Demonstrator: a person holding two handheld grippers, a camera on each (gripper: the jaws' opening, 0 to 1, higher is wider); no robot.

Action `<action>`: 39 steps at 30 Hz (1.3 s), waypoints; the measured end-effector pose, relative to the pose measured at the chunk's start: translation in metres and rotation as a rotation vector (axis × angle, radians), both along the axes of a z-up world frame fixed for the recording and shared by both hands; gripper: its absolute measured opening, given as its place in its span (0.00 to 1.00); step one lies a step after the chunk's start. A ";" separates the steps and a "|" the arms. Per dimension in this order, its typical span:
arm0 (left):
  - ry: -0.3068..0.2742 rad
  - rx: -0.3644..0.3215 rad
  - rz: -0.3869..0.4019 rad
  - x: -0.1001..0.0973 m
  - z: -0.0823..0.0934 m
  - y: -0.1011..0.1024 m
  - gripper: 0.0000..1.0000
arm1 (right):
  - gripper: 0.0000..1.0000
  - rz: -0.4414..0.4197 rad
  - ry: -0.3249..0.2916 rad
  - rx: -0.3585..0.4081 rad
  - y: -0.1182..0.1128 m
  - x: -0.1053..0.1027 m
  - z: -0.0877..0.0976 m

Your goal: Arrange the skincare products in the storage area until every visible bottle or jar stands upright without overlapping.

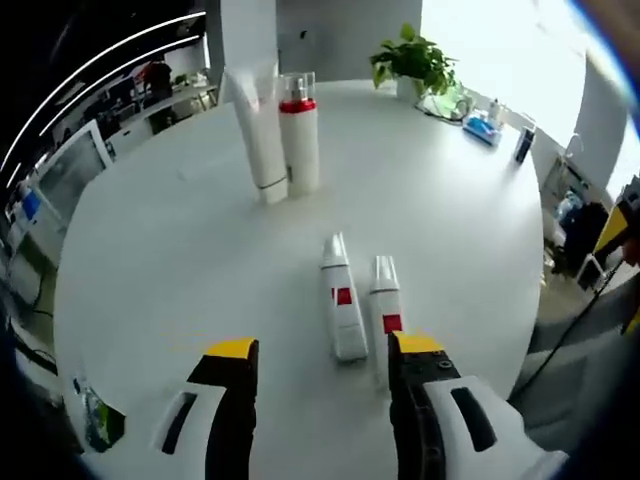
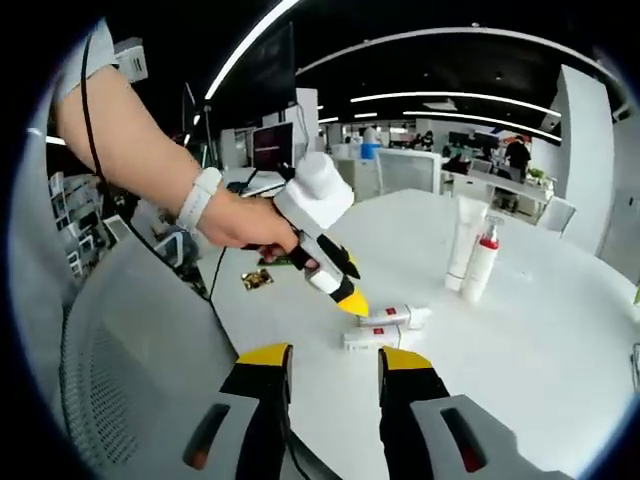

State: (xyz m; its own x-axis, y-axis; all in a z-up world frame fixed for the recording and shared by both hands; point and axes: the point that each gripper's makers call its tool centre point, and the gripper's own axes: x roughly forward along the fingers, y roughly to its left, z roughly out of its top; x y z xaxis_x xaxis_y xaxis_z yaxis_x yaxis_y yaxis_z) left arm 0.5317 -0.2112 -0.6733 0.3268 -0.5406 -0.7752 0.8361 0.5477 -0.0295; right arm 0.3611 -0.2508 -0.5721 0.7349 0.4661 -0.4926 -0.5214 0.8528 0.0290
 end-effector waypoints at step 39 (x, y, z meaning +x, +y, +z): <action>0.086 0.089 -0.168 -0.010 -0.038 -0.028 0.18 | 0.23 -0.003 0.011 -0.125 -0.011 0.002 -0.010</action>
State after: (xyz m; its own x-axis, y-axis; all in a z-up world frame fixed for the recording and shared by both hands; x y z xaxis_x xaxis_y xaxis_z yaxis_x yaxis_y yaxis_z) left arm 0.5221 -0.2395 -0.7111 0.1679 -0.5102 -0.8435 0.9126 0.4041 -0.0628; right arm 0.3627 -0.2615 -0.5826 0.7307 0.3981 -0.5546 -0.5187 0.8520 -0.0718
